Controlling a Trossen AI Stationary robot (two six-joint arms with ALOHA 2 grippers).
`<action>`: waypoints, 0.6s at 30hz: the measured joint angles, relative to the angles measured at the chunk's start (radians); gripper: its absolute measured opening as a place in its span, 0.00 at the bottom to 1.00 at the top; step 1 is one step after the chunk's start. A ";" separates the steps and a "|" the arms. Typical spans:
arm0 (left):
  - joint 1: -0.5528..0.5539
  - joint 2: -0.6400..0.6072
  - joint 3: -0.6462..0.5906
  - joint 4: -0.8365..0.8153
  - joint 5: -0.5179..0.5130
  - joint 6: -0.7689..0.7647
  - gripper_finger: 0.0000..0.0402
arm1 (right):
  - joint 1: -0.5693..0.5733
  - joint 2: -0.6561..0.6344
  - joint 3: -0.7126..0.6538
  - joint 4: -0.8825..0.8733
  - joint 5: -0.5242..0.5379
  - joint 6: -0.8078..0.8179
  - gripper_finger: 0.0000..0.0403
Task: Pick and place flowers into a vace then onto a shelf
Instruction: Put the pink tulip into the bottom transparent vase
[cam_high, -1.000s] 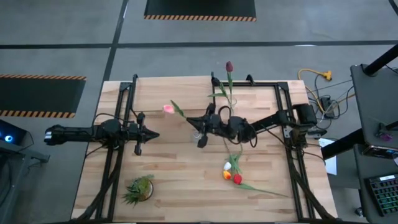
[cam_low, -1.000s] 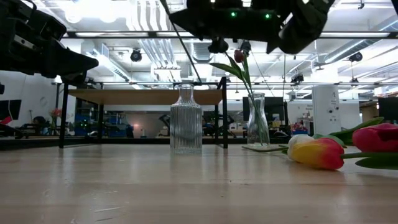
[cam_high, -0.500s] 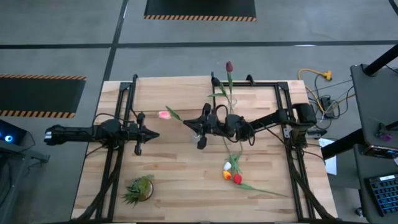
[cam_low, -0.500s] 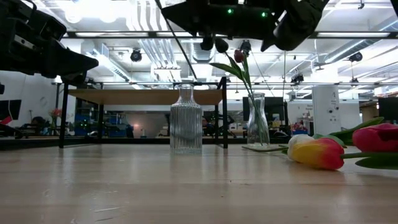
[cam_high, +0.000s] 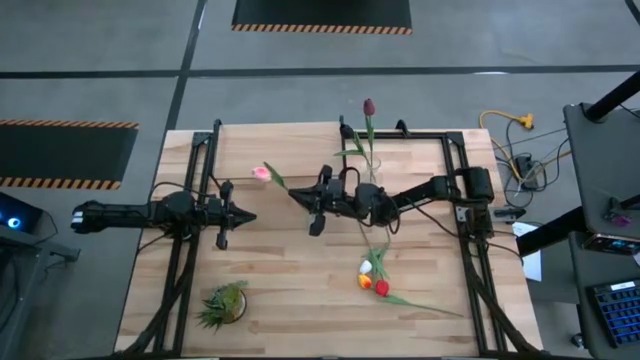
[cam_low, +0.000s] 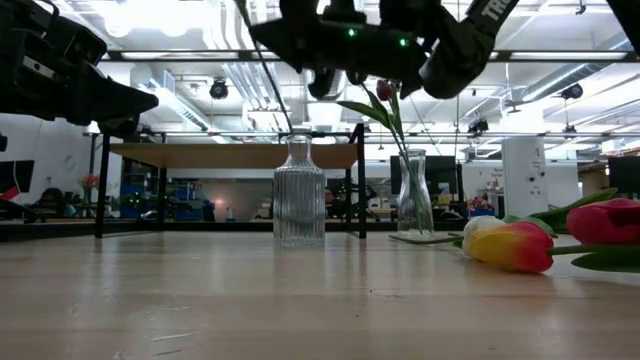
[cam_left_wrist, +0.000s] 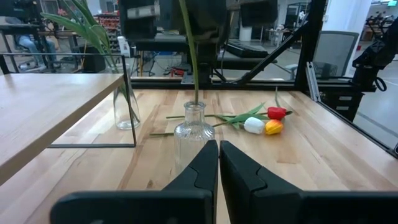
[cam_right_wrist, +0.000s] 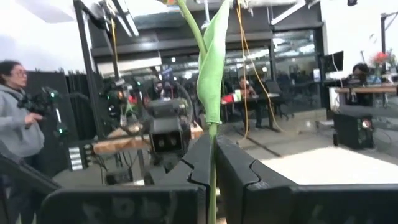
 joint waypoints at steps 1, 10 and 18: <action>0.000 0.000 0.000 0.000 0.000 0.000 0.00 | 0.000 0.000 0.007 0.000 0.000 0.000 0.02; 0.000 0.000 0.000 0.000 0.000 0.000 0.00 | 0.000 0.000 -0.005 -0.052 0.003 -0.022 0.02; 0.000 0.000 0.000 0.000 0.000 0.000 0.00 | 0.000 0.002 -0.047 -0.054 0.003 -0.025 0.02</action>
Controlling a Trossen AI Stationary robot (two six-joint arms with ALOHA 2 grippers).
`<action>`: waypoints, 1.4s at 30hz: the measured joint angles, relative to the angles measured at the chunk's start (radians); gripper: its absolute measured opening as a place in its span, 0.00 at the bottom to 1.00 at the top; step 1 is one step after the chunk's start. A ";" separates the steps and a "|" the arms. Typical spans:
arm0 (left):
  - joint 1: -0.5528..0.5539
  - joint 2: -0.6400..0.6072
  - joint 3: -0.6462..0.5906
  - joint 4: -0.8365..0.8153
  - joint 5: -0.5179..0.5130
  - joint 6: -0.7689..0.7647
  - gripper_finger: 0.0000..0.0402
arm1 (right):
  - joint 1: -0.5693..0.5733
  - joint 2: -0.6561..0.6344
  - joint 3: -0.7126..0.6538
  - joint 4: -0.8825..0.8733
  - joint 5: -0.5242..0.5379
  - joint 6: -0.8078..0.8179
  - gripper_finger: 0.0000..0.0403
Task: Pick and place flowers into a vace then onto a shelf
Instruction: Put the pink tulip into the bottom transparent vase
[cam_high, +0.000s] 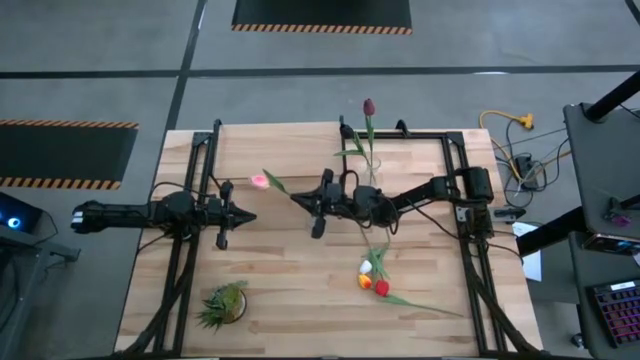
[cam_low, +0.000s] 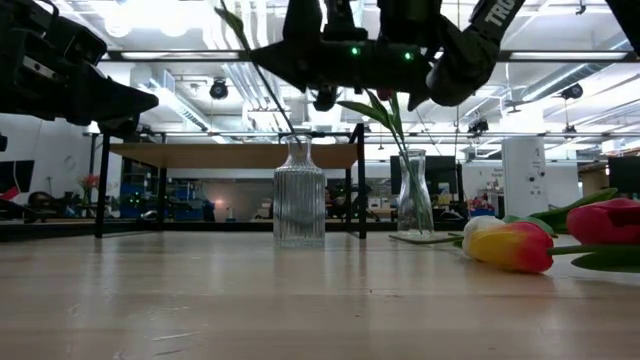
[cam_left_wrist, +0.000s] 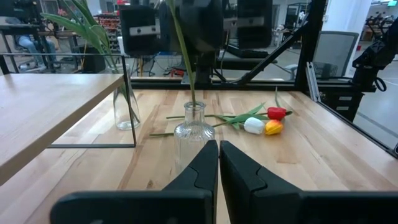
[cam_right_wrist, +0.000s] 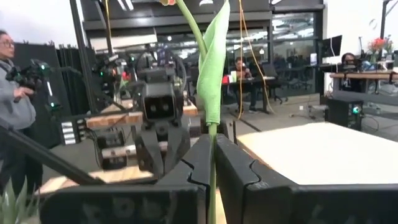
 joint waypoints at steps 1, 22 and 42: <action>0.000 0.000 0.000 0.000 0.000 0.000 0.00 | 0.000 0.000 -0.008 0.000 0.000 0.000 0.02; 0.000 0.000 0.000 0.000 0.000 0.000 0.00 | 0.000 0.000 -0.102 -0.009 0.000 0.000 0.02; 0.000 0.000 0.000 0.000 0.000 0.000 0.00 | 0.000 0.000 -0.104 -0.139 -0.020 0.019 0.02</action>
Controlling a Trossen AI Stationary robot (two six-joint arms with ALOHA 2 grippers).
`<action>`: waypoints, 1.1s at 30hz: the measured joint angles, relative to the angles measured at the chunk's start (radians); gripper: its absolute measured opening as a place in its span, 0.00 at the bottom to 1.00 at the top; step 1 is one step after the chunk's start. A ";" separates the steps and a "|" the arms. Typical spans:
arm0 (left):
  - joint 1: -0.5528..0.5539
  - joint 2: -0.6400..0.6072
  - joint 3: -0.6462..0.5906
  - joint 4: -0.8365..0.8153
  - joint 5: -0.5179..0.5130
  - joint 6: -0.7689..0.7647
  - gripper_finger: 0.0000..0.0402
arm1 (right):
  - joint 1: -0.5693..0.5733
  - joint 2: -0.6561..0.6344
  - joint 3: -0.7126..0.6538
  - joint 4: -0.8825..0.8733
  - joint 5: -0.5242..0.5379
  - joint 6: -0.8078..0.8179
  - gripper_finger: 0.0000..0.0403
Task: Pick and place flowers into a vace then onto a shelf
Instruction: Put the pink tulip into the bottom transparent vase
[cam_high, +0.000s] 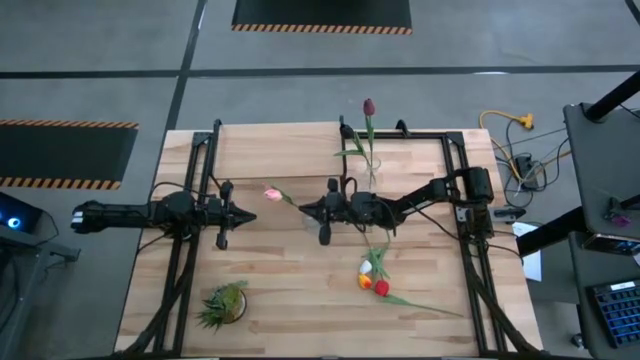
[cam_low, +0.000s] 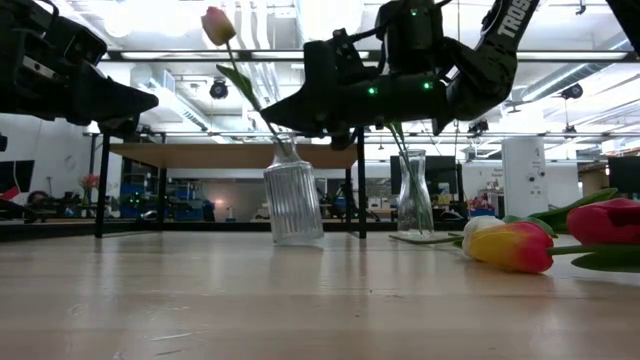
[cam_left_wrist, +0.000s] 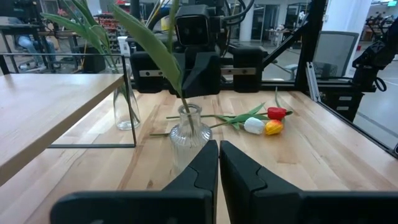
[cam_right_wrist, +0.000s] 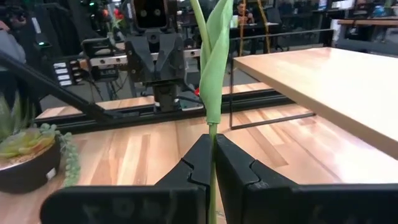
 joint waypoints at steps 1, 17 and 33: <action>0.000 0.000 0.000 0.000 0.000 0.000 0.00 | 0.000 0.000 0.000 -0.004 -0.005 0.000 0.02; 0.000 0.000 0.000 0.000 0.000 0.000 0.00 | 0.014 -0.013 -0.012 -0.027 -0.006 0.000 0.02; 0.000 0.000 0.000 0.000 0.000 0.000 0.00 | 0.018 -0.074 -0.080 -0.032 -0.005 0.045 0.02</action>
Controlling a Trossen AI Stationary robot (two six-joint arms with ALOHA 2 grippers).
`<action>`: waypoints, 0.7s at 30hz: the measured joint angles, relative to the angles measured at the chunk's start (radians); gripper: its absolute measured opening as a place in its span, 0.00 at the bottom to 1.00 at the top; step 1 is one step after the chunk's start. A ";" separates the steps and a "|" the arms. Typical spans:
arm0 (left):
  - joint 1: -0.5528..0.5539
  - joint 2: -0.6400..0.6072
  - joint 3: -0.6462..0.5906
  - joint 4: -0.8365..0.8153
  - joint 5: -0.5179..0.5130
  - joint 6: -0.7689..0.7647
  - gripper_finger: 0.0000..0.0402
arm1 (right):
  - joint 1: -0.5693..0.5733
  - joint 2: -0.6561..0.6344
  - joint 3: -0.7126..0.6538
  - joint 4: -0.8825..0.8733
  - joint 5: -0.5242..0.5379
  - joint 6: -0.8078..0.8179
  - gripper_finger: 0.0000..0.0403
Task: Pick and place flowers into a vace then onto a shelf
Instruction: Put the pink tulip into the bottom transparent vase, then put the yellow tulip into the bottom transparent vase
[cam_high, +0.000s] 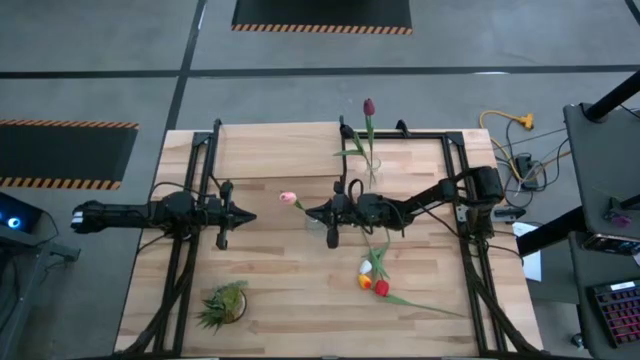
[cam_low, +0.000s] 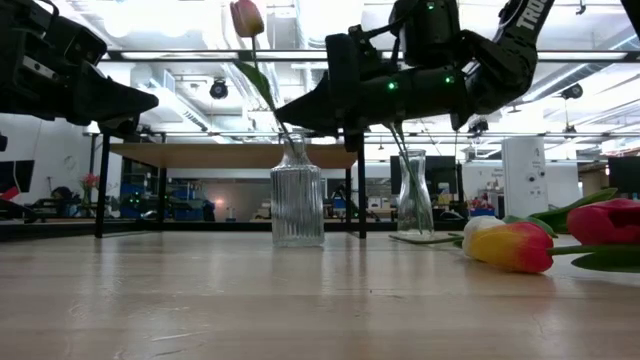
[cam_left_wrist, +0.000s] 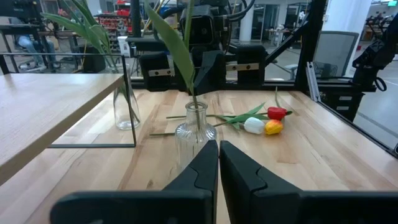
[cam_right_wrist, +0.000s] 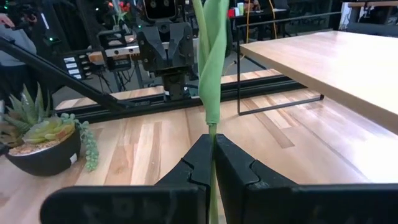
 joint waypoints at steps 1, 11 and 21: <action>0.000 0.000 0.000 0.000 0.000 0.000 0.00 | 0.000 -0.003 -0.002 0.002 0.000 0.000 0.02; 0.000 0.000 0.000 0.000 0.000 0.000 0.00 | 0.000 -0.011 -0.013 -0.018 -0.001 0.040 0.16; 0.000 0.000 0.000 0.000 0.000 0.000 0.00 | 0.000 -0.050 -0.014 -0.056 -0.036 0.040 0.40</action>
